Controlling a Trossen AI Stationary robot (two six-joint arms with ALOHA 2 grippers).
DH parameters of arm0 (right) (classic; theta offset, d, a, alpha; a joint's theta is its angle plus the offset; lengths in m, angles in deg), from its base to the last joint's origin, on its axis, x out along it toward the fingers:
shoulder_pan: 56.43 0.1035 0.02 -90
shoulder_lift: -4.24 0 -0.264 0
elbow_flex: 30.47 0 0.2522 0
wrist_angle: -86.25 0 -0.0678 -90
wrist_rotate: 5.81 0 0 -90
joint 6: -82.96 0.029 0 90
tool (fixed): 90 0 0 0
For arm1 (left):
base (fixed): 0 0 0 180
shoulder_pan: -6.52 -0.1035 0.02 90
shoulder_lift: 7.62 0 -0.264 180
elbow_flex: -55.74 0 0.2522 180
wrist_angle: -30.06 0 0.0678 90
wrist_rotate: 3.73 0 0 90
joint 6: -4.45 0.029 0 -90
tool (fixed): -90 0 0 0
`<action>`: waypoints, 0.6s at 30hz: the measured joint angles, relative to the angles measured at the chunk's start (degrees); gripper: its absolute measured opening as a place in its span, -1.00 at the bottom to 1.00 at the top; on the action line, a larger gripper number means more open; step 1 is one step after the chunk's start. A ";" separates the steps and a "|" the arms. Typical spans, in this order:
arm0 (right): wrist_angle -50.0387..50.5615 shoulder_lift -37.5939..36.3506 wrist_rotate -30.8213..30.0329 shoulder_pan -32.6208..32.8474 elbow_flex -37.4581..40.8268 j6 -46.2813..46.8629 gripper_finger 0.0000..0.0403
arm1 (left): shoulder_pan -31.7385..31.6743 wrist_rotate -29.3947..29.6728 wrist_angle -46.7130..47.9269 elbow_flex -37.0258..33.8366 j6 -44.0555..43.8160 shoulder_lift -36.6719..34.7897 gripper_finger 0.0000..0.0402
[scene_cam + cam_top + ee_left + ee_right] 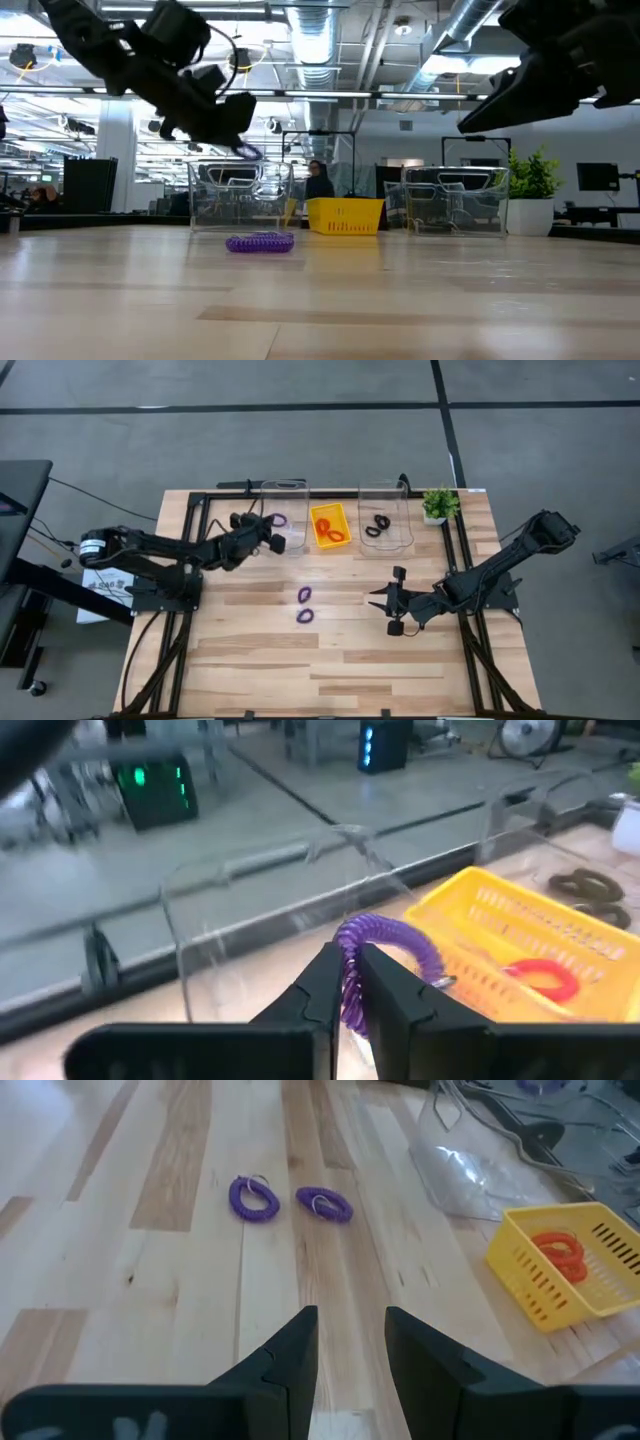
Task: Sort spring keychains
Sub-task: Put the right purple spring keychain into the left transparent bin, then put the bottom purple spring keychain into the left transparent bin
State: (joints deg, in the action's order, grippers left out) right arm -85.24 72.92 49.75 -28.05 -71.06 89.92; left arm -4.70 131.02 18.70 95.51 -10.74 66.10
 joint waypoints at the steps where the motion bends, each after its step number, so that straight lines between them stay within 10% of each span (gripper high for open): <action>1: -0.05 0.00 0.02 0.00 -0.02 0.00 -0.46 | -1.61 -2.07 -0.02 -0.17 -0.93 0.17 -0.85; 7: -0.02 0.00 0.11 0.00 -0.02 -0.04 -0.46 | -7.54 -13.83 -0.23 -0.56 -3.76 0.32 -0.75; 18: 0.00 0.00 0.15 0.00 -0.02 0.04 -0.46 | -7.12 -16.26 -0.21 -0.56 -4.74 0.32 -0.31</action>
State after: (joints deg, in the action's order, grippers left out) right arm -85.25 72.92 49.90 -28.05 -71.08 89.97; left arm -11.82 114.76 18.49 94.96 -15.48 66.42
